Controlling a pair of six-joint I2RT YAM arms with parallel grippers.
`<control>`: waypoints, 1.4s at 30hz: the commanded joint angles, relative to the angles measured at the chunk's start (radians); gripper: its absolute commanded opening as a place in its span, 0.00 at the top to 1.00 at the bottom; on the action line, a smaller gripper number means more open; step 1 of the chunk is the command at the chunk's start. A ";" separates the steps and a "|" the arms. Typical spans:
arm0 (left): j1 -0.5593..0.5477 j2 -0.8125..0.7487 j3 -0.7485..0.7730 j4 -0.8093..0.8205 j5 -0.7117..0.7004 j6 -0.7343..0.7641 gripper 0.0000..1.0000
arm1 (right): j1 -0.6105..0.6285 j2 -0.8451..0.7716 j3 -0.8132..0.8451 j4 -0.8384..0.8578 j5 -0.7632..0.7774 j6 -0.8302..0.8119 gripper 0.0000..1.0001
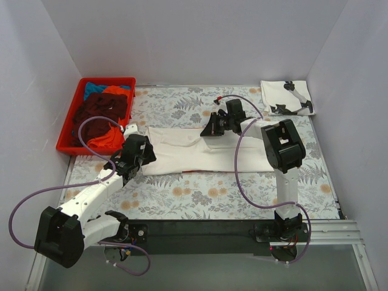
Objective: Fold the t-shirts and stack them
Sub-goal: Fold the tshirt
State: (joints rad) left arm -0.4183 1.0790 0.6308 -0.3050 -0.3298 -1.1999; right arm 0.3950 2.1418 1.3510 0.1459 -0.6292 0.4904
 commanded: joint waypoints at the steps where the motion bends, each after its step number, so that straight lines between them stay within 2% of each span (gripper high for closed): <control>1: 0.003 -0.005 0.003 0.021 -0.011 0.014 0.50 | 0.007 0.021 0.056 0.030 -0.023 -0.029 0.99; 8: 0.001 0.007 0.003 0.020 -0.014 0.016 0.50 | 0.007 0.041 0.065 0.024 -0.001 -0.038 0.97; 14: 0.003 0.022 0.003 0.012 -0.029 0.002 0.50 | 0.005 0.024 0.088 -0.058 0.054 -0.108 0.84; 18: 0.001 0.048 0.013 -0.009 -0.038 -0.015 0.50 | -0.007 -0.095 0.063 -0.144 0.178 -0.191 0.68; 26: 0.001 0.176 0.058 -0.104 -0.017 -0.131 0.54 | -0.119 -0.437 -0.217 -0.273 0.429 -0.277 0.55; 32: 0.003 0.277 0.144 -0.148 0.003 -0.196 0.57 | -0.231 -0.614 -0.406 -0.354 0.554 -0.311 0.48; 36: 0.003 0.341 0.197 -0.148 0.031 -0.217 0.59 | -0.298 -0.660 -0.478 -0.382 0.568 -0.297 0.47; 42: 0.001 0.501 0.270 -0.152 0.026 -0.230 0.59 | -0.312 -0.632 -0.532 -0.433 0.528 -0.270 0.47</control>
State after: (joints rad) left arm -0.4183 1.5242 0.8600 -0.4416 -0.2996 -1.4097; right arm 0.0830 1.5074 0.8284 -0.2474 -0.0887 0.2111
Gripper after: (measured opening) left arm 0.414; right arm 0.526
